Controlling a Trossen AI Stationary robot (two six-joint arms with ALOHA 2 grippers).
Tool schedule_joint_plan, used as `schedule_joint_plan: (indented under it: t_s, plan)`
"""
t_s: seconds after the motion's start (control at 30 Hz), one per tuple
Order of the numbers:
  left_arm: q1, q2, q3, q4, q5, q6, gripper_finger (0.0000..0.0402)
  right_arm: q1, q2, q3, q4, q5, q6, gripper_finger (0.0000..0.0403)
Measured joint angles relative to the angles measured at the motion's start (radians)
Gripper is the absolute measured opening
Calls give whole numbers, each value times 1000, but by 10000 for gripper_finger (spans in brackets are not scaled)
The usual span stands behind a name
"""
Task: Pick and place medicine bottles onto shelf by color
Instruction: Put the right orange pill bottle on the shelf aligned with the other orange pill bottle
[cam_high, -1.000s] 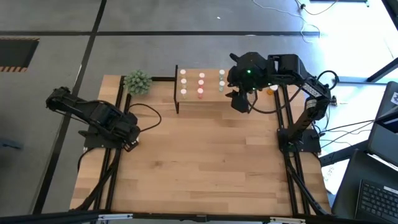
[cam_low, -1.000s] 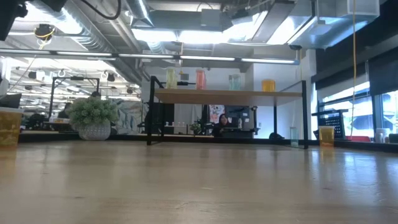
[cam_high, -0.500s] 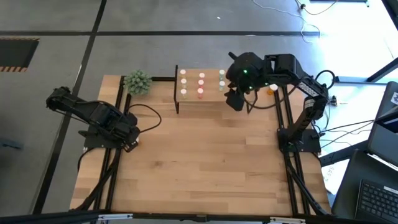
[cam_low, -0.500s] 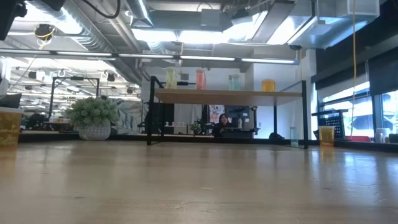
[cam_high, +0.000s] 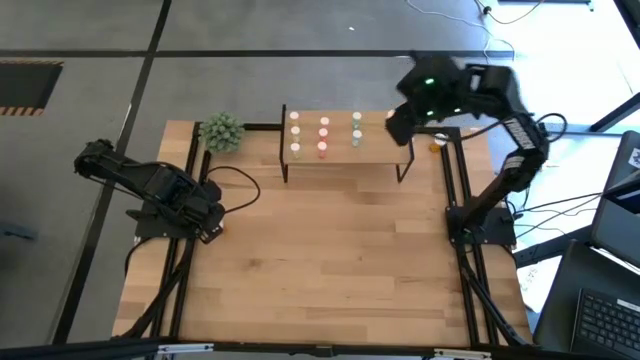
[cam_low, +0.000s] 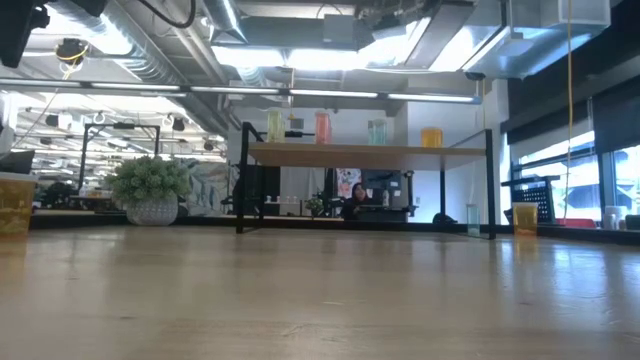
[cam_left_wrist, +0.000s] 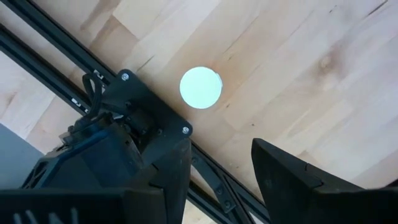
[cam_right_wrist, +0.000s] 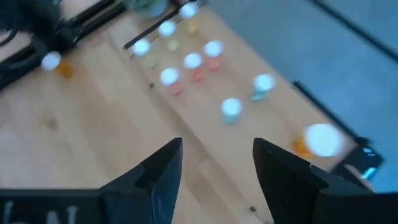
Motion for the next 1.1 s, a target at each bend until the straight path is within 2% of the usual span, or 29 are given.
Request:
schedule_joint_plan:
  t_s: [0.17,0.27,0.37,0.53,0.63,0.8,1.0,1.1]
  plan:
    - [0,0,0,0,-1,-1,164,-46,-78,0,0,128,7,198]
    - [1,0,0,1,-2,-3,164,-67,-112,0,-1,260,78,198]
    - [1,0,0,5,-2,-9,164,-94,-134,0,-2,323,146,198]
    - [1,0,0,54,-8,-8,164,-176,-142,-1,-1,314,146,198]
    - [1,0,0,91,-45,-7,164,-232,-150,-47,2,241,124,198]
    - [1,0,0,152,-111,42,164,-320,-219,-259,-1,201,82,198]
    - [1,-13,1,257,-304,153,164,-399,-321,-519,-3,167,189,198]
    - [1,-24,1,305,-363,185,164,-407,-345,-628,-2,167,237,198]
